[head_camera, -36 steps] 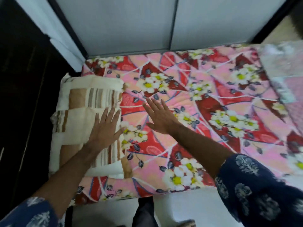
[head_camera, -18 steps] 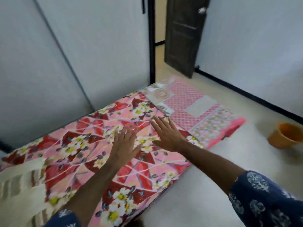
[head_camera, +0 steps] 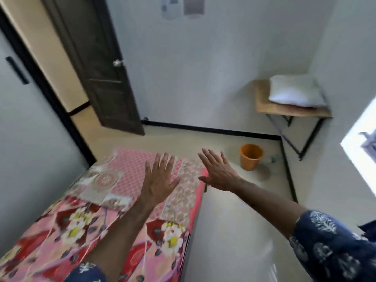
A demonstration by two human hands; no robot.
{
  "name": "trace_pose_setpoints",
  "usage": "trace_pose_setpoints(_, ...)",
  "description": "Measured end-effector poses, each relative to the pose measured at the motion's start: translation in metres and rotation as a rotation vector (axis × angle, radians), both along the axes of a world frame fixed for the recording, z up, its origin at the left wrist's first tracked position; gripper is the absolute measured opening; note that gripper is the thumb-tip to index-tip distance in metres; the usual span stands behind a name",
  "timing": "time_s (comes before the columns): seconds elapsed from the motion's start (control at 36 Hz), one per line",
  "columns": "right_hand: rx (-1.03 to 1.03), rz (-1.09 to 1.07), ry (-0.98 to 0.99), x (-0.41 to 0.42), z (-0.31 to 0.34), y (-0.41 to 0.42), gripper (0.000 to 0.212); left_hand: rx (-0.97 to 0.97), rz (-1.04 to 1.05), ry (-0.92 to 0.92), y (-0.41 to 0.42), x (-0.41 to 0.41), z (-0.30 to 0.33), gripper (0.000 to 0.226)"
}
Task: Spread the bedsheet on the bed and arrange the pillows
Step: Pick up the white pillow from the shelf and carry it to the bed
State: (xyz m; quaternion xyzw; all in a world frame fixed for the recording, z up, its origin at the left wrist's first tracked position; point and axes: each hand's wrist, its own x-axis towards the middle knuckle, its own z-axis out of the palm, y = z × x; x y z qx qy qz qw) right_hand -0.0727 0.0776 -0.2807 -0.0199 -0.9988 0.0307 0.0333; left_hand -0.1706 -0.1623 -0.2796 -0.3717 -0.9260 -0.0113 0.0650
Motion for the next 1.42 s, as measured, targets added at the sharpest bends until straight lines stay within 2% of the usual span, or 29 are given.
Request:
trace_pose_setpoints(0.19, 0.024, -0.246, 0.064, -0.017, 0.028, 0.122, 0.088, 0.004, -0.214, 0.075, 0.146, -0.08, 0.029, 0.082)
trace_pose_setpoints(0.47, 0.002, -0.483, 0.105, -0.023, 0.032, 0.315, 0.089, 0.063, -0.456, 0.118, 0.373, -0.125, 0.04, 0.077)
trace_pose_setpoints(0.67, 0.001, -0.545, 0.131, -0.034, 0.046, 0.475, 0.091, 0.02, -0.479, 0.085, 0.535, -0.148, 0.057, 0.086)
trace_pose_setpoints(0.78, 0.06, -0.557, 0.143, -0.043, 0.064, 0.563, 0.088, 0.057, -0.485, 0.105, 0.621, -0.162, 0.076, 0.086)
trace_pose_setpoints(0.89, 0.002, -0.611, 0.125, -0.052, 0.073, 0.638, 0.088, 0.069, -0.514, 0.1, 0.689, -0.176, 0.085, 0.084)
trace_pose_setpoints(1.06, 0.015, -0.642, 0.101, -0.073, 0.062, 0.729, 0.088, 0.058, -0.521, 0.068, 0.786, -0.212, 0.077, 0.092)
trace_pose_setpoints(1.31, 0.044, -0.668, 0.036, -0.139, 0.044, 0.861, 0.084, 0.036, -0.562, 0.045, 0.925, -0.288, 0.049, 0.084)
trace_pose_setpoints(1.42, 0.047, -0.68, -0.008, -0.175, 0.039, 0.924, 0.084, 0.009, -0.567, 0.008, 0.994, -0.332, 0.044, 0.089)
